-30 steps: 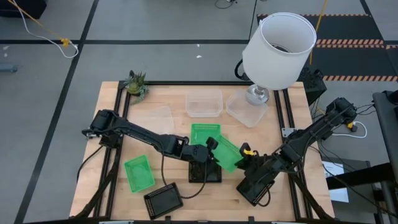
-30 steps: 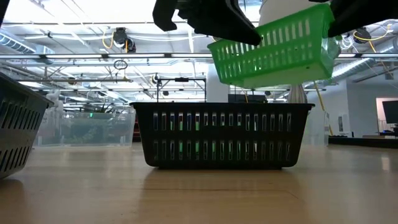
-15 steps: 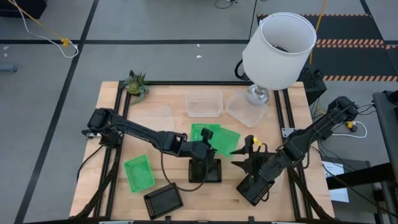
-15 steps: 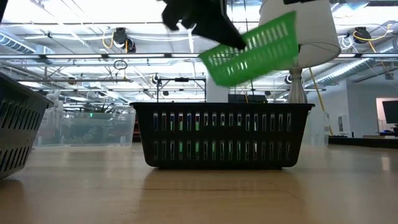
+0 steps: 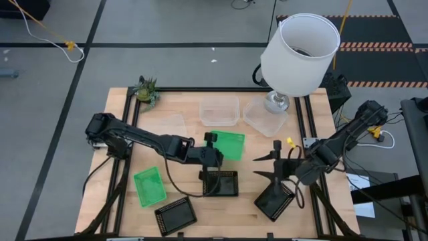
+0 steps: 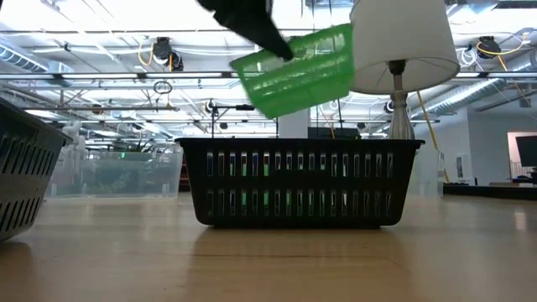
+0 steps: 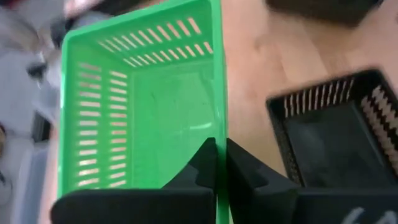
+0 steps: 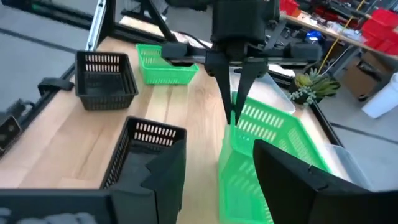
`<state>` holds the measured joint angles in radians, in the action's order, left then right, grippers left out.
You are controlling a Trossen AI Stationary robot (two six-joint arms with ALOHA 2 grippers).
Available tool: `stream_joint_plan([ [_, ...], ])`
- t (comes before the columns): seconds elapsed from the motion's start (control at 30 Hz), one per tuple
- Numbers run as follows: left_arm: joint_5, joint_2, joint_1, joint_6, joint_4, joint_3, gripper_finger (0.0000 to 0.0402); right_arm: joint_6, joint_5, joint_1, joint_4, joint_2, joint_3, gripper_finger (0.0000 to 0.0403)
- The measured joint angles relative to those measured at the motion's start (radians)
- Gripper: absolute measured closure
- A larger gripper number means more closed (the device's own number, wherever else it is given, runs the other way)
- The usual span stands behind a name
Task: Stack baskets by color
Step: Stack the right green bin on top of the middle green bin
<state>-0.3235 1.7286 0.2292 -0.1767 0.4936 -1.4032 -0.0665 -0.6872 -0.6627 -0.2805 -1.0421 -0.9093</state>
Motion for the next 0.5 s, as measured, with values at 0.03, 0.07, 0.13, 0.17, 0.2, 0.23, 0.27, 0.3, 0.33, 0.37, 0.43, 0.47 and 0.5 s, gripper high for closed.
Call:
stream_joint_plan([
  [0.03, -0.001, 0.000, -0.004, 0.012, -0.005, 0.000, 0.0379, -0.009, 0.000, -0.004, -0.015, 0.005, 0.000, 0.0218],
  [0.07, -0.001, 0.000, -0.008, 0.021, -0.017, 0.000, 0.0377, -0.022, 0.001, -0.011, -0.036, 0.010, 0.000, 0.0218],
  [0.13, -0.001, 0.000, -0.014, 0.036, -0.018, 0.000, 0.0377, -0.061, 0.003, -0.027, -0.085, 0.023, 0.000, 0.0218],
  [0.17, -0.001, 0.000, -0.016, 0.042, -0.024, 0.000, 0.0380, -0.082, 0.003, -0.035, -0.119, 0.031, 0.000, 0.0218],
  [0.2, -0.001, 0.000, -0.019, 0.047, -0.027, 0.000, 0.0385, -0.102, 0.003, -0.042, -0.149, 0.038, 0.000, 0.0218],
  [0.23, -0.001, 0.000, -0.022, 0.050, -0.025, 0.000, 0.0390, -0.123, 0.003, -0.048, -0.174, 0.045, 0.000, 0.0218],
  [0.27, -0.001, 0.000, -0.023, 0.052, -0.025, 0.000, 0.0393, -0.141, 0.003, -0.051, -0.198, 0.050, 0.000, 0.0219],
  [0.3, -0.003, 0.000, -0.025, 0.058, -0.026, 0.000, 0.0393, -0.158, 0.003, -0.053, -0.220, 0.055, 0.000, 0.0221],
  [0.33, -0.012, 0.000, -0.026, 0.065, -0.026, 0.000, 0.0392, -0.173, 0.003, -0.054, -0.238, 0.058, 0.000, 0.0224],
  [0.37, -0.029, 0.000, -0.026, 0.071, -0.024, -0.001, 0.0388, -0.184, 0.003, -0.053, -0.253, 0.061, 0.000, 0.0226],
  [0.43, -0.065, 0.000, -0.026, 0.088, -0.012, -0.011, 0.0382, -0.202, 0.003, -0.053, -0.284, 0.066, 0.000, 0.0233],
  [0.47, -0.078, 0.000, -0.026, 0.097, -0.009, -0.016, 0.0381, -0.210, 0.003, -0.052, -0.300, 0.066, 0.000, 0.0237],
  [0.5, -0.085, 0.000, -0.026, 0.108, -0.008, -0.020, 0.0381, -0.216, 0.002, -0.051, -0.310, 0.066, 0.000, 0.0241],
])
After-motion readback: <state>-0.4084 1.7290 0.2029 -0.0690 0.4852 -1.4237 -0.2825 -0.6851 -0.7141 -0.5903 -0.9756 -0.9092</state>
